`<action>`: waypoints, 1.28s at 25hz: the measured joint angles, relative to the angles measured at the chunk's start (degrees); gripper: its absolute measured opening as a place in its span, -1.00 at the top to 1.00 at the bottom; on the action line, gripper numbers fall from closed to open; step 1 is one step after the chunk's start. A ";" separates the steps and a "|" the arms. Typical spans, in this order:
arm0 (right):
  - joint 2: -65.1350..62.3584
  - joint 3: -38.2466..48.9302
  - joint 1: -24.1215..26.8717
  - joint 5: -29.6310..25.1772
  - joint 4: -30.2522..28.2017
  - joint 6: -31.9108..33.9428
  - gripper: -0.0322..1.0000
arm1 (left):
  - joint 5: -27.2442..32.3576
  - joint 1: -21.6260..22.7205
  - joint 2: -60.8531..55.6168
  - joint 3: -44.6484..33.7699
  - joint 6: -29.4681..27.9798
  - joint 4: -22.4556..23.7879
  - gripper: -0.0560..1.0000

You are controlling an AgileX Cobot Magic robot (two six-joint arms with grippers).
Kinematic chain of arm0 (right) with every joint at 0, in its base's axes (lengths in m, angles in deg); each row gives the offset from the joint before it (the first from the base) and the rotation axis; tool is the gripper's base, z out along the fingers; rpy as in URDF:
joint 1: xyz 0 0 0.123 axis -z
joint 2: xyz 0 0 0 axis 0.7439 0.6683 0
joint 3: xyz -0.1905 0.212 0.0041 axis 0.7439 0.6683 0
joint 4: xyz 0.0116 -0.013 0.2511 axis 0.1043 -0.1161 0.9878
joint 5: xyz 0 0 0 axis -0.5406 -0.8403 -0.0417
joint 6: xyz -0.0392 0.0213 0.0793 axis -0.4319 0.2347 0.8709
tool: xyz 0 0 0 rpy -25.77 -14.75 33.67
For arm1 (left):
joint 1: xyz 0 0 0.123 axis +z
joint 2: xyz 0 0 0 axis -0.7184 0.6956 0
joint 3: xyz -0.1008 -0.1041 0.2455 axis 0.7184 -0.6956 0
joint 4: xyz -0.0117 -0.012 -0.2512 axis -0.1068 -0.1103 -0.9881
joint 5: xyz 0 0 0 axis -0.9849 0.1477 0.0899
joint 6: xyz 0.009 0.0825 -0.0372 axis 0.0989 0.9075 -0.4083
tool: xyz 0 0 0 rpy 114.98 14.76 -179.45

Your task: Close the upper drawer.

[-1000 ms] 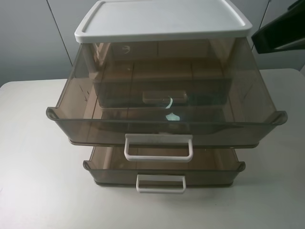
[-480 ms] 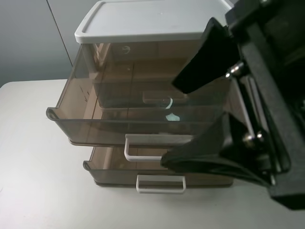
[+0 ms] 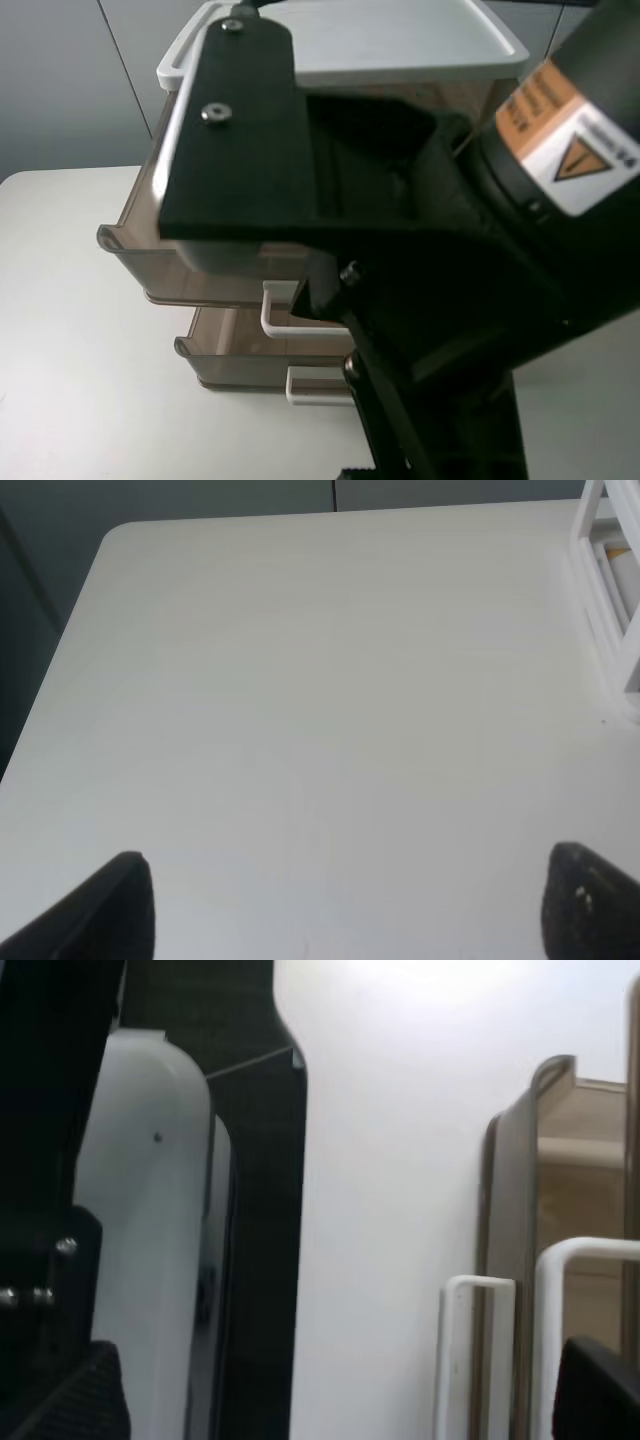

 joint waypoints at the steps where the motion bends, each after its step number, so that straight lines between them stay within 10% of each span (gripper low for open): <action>1: 0.35 0.00 -0.45 -0.05 -1.12 0.72 -0.30 | 0.00 0.00 0.00 0.00 0.00 0.00 -0.51; 32: 8.06 0.00 -1.21 -4.86 -19.03 14.02 -0.30 | 0.00 0.00 0.00 0.00 0.00 0.00 -0.51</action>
